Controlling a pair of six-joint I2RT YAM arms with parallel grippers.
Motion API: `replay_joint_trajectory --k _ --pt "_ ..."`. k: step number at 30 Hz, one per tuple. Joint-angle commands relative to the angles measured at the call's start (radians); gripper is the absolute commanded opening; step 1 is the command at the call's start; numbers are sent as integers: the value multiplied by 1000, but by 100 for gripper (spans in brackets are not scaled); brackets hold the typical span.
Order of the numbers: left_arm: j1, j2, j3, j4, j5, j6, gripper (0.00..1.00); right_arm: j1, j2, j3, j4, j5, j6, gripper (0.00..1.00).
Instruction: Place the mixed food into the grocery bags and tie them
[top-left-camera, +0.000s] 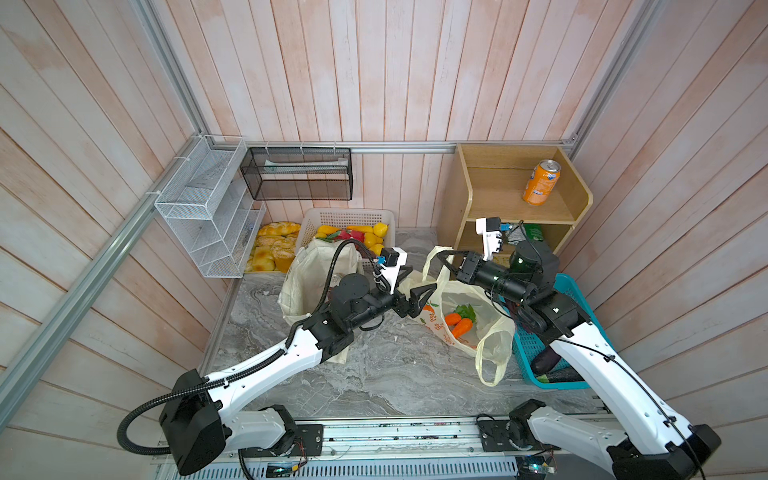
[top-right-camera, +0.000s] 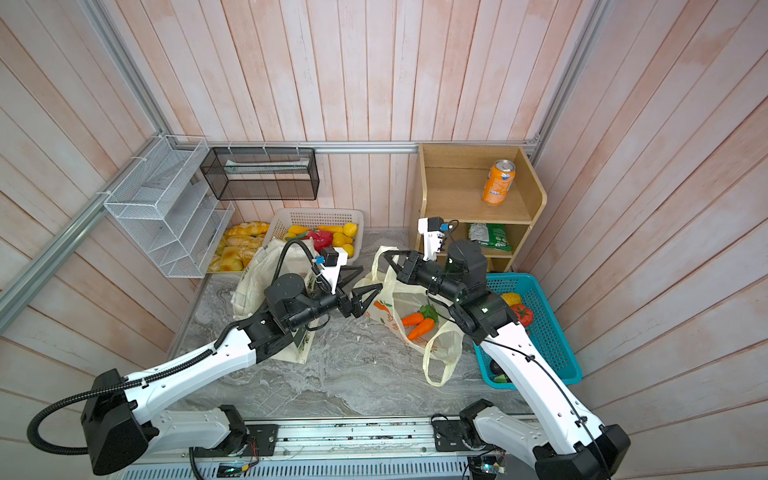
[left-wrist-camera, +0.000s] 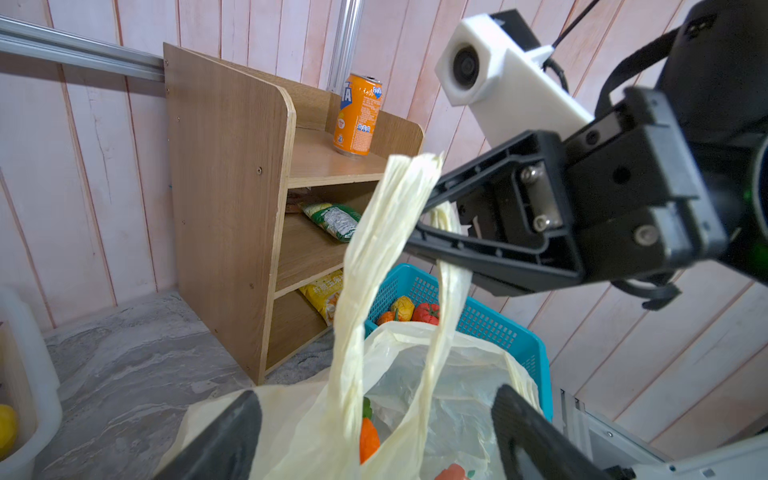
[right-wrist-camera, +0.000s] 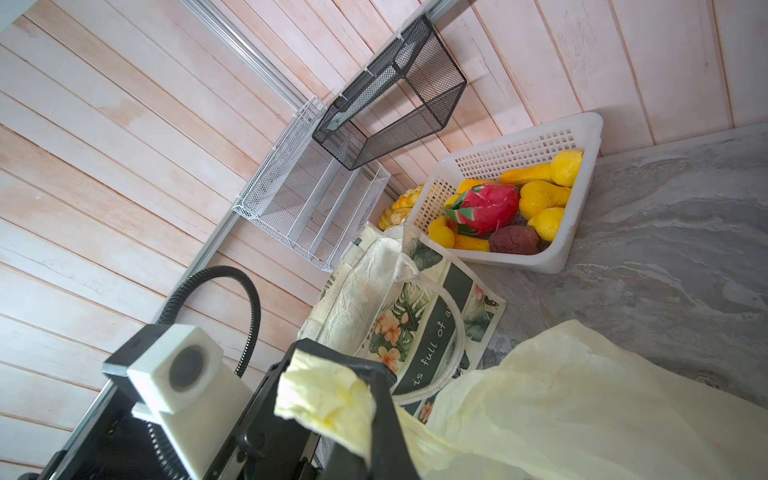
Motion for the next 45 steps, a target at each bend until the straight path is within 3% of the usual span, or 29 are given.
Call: replay_joint_trajectory --k 1,10,14,17,25,27,28,31,35,40,45 --pt "-43 19 42 3 -135 121 92 0 -10 -20 -9 21 13 0" --pt "-77 85 69 42 -241 193 92 12 1 -26 17 17 33 0" --pt "-128 110 77 58 -307 219 85 21 6 -22 28 18 42 0" --pt "-148 133 89 55 -350 236 73 27 7 -20 41 17 53 0" --pt "-159 176 101 31 -398 234 21 39 2 -10 45 18 72 0" --pt "-157 175 96 25 -385 227 3 39 -1 -3 35 21 70 0" --pt "-155 171 95 19 -374 218 0 38 -3 5 27 22 62 9" --pt "-129 145 84 2 -276 176 0 28 -13 44 -35 32 16 30" --pt "-47 87 60 -14 -60 70 0 -37 -53 67 -81 19 -38 43" --pt "32 19 13 42 200 -84 0 -156 -81 24 39 -165 -88 61" --pt "71 -23 -26 126 350 -207 0 -167 -30 26 183 -371 -109 67"
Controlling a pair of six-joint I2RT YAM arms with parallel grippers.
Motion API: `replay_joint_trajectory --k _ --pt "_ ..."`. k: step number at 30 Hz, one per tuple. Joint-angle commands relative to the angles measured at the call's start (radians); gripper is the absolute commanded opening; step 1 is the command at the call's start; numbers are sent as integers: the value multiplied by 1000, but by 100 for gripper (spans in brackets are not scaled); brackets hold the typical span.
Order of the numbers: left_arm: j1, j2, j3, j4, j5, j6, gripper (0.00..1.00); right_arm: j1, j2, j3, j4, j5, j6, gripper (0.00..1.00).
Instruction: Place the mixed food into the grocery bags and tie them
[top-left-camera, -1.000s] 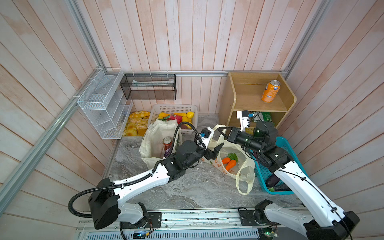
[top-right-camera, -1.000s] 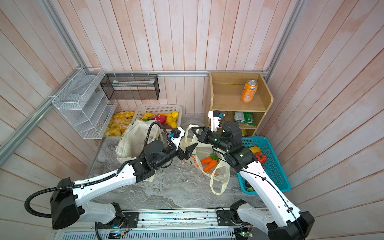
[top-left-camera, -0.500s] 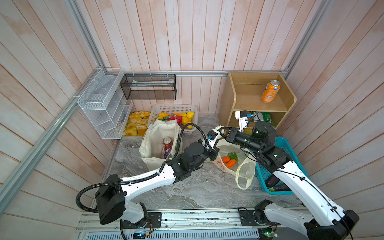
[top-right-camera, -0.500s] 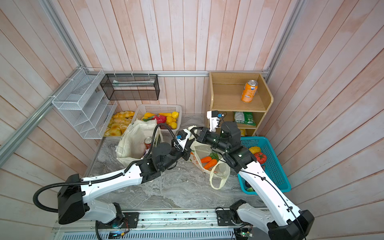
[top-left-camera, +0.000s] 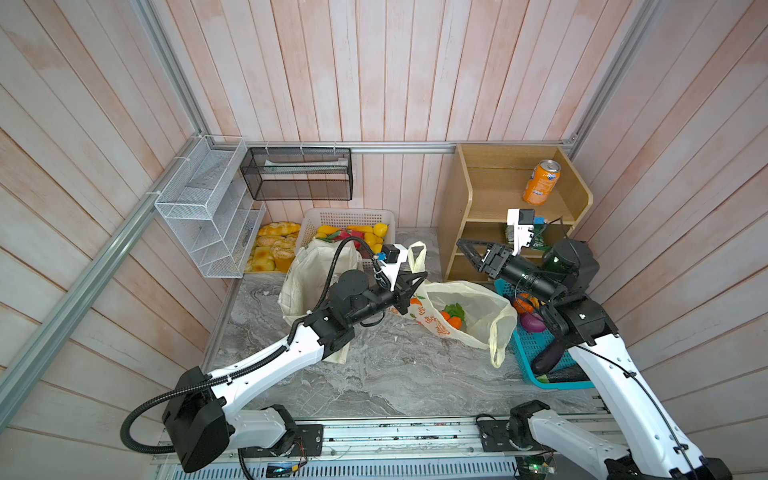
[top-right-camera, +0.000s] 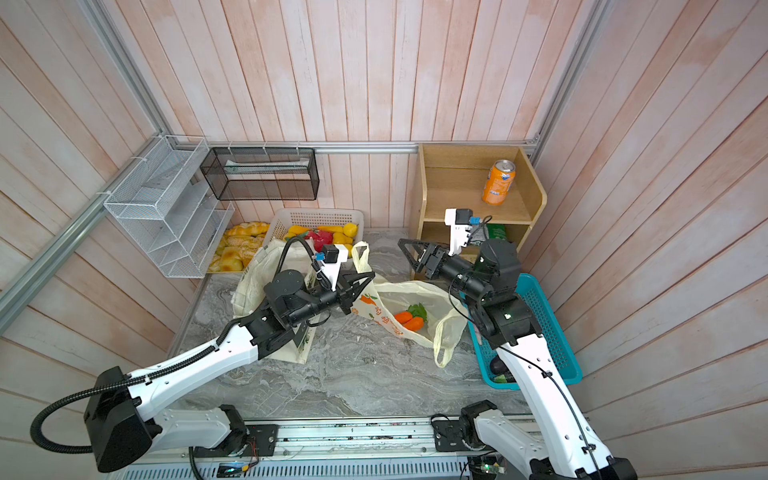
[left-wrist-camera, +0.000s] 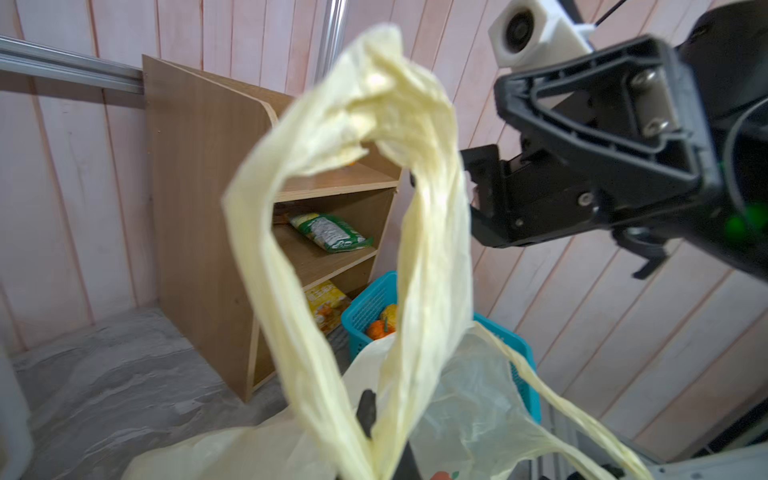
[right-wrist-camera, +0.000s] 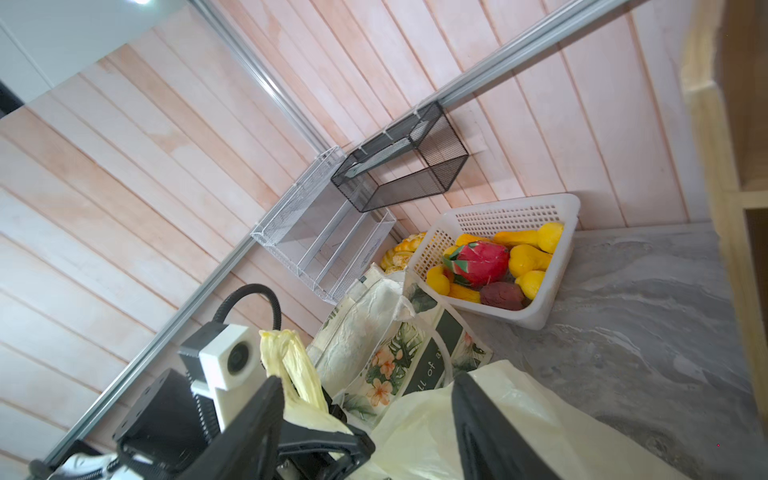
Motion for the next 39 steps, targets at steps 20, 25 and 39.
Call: replay_joint_trajectory --k 20,25,39 --pt "17 88 12 243 365 -308 0 161 145 -27 302 -223 -23 57" --pt "17 101 15 250 387 -317 0 160 147 -37 333 -220 -9 23" --pt "12 -16 -19 -11 -5 -106 91 158 63 -71 126 1 -4 0"
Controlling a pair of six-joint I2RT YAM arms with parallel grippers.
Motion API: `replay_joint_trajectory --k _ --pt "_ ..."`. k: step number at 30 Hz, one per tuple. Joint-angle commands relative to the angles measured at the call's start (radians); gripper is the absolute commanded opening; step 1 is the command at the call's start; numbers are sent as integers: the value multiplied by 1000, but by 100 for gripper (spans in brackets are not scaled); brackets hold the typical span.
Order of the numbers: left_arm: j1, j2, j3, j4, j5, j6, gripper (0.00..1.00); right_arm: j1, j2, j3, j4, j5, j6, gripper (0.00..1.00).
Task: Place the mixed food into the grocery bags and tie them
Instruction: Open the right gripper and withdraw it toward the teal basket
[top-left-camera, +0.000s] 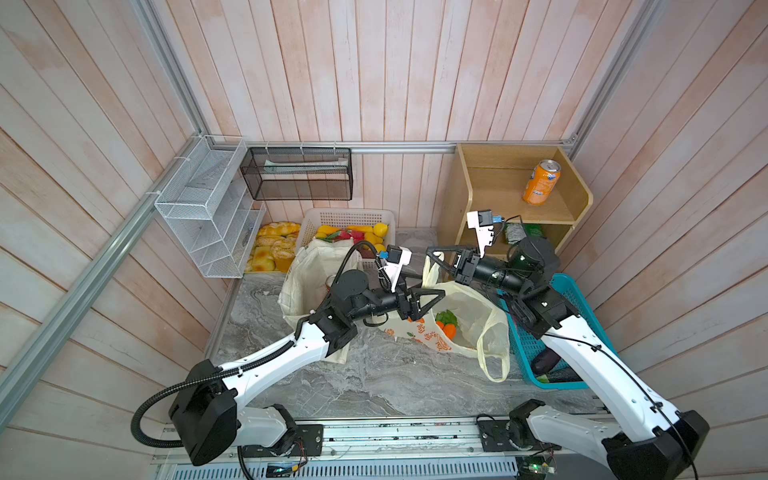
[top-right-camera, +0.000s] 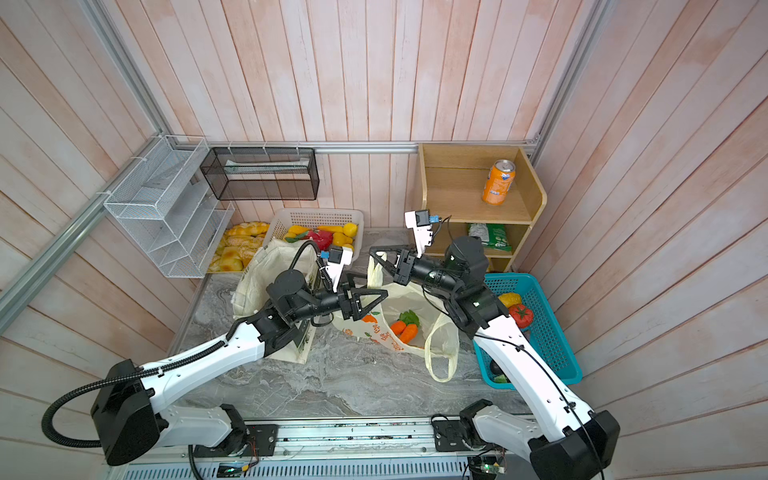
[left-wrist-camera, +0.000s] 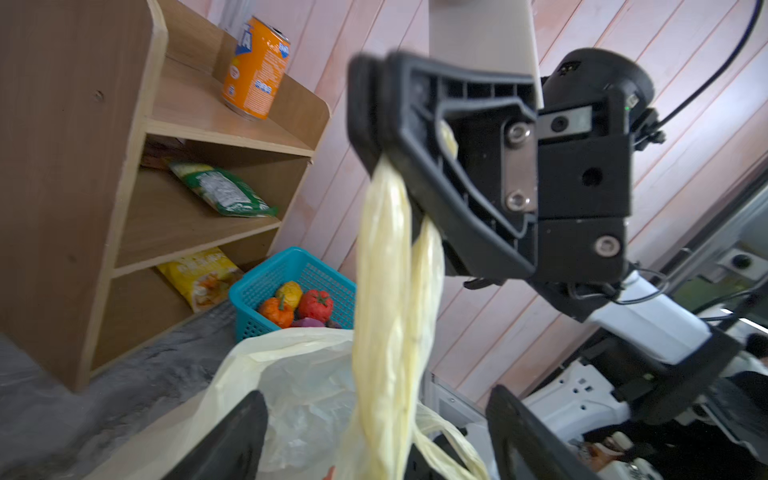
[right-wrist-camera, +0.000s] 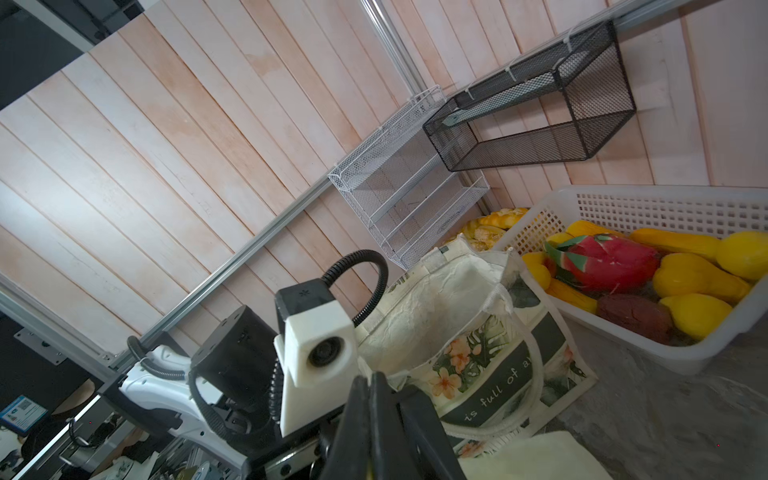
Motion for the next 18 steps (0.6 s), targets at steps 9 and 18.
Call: replay_joint_trajectory --k 9,18 --pt "-46 -19 95 -235 -218 320 91 2 -43 -25 -84 84 4 0" --pt "-92 61 131 -223 -243 370 57 2 -33 -12 -84 89 11 0"
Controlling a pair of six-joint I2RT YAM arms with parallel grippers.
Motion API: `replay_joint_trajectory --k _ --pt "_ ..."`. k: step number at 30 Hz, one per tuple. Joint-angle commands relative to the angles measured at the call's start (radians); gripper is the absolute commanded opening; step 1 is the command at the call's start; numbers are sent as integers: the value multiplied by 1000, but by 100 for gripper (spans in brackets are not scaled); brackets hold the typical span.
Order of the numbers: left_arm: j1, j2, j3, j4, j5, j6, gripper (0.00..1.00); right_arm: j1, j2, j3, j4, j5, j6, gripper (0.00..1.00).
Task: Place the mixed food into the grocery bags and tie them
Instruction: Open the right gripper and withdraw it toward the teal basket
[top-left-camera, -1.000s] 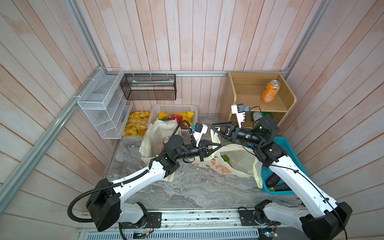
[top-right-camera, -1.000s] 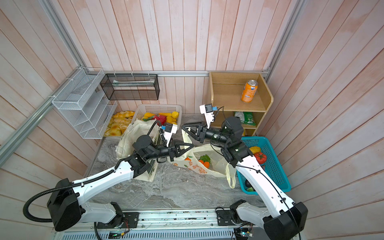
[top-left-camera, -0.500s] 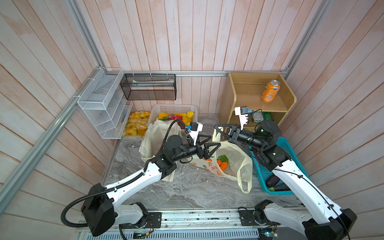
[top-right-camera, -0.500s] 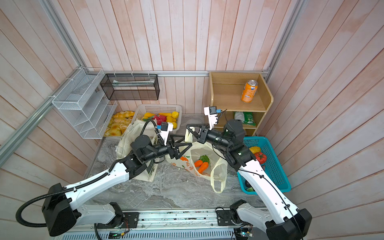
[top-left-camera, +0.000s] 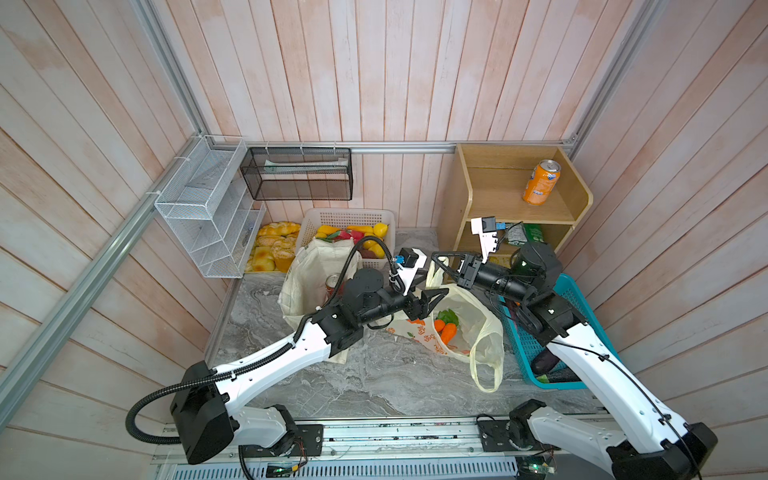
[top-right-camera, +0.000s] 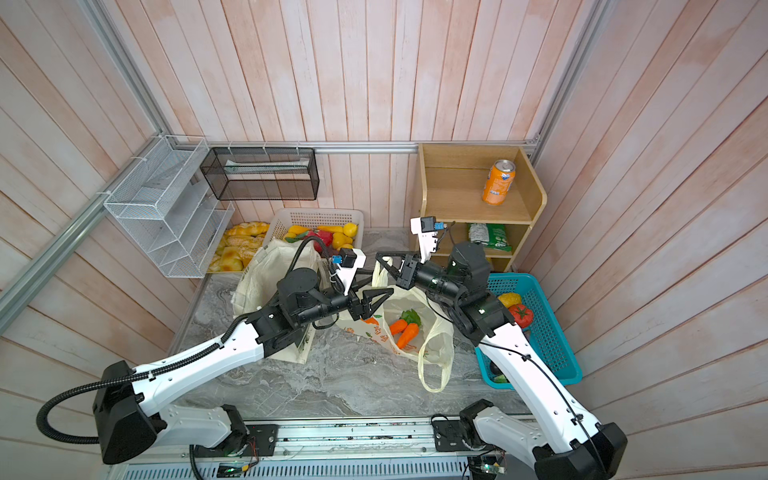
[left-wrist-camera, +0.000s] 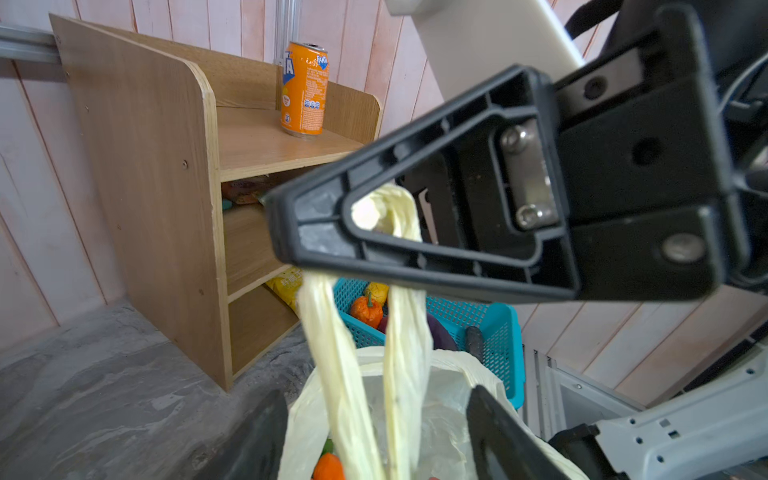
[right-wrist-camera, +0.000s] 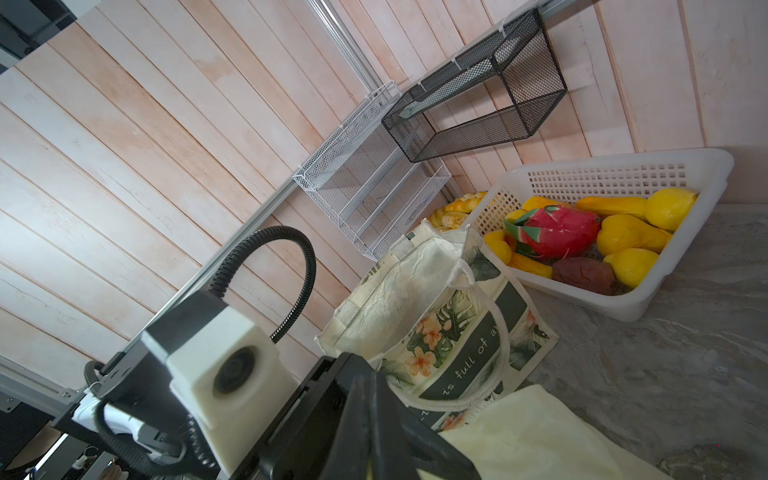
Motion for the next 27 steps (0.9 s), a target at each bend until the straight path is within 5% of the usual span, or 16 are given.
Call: replay_joint_trajectory --k 1,6,13,17,24,27 --pt "0 23 0 7 -30 24 51 2 4 14 -3 18 8 0" --pt "0 26 -69 62 -43 -14 45 2 17 40 -15 19 7 0" --pt "12 17 -136 136 -41 -94 0 1 33 53 -40 15 4 0" --pt "41 5 -139 127 -96 -194 0 0 -14 65 -185 96 -39 28" --pt "80 3 -130 68 -162 -273 0 3 -234 -12 -467 298 -24 52" --pt "97 11 -126 47 -188 -304 0 15 -319 -69 -554 341 5 54"
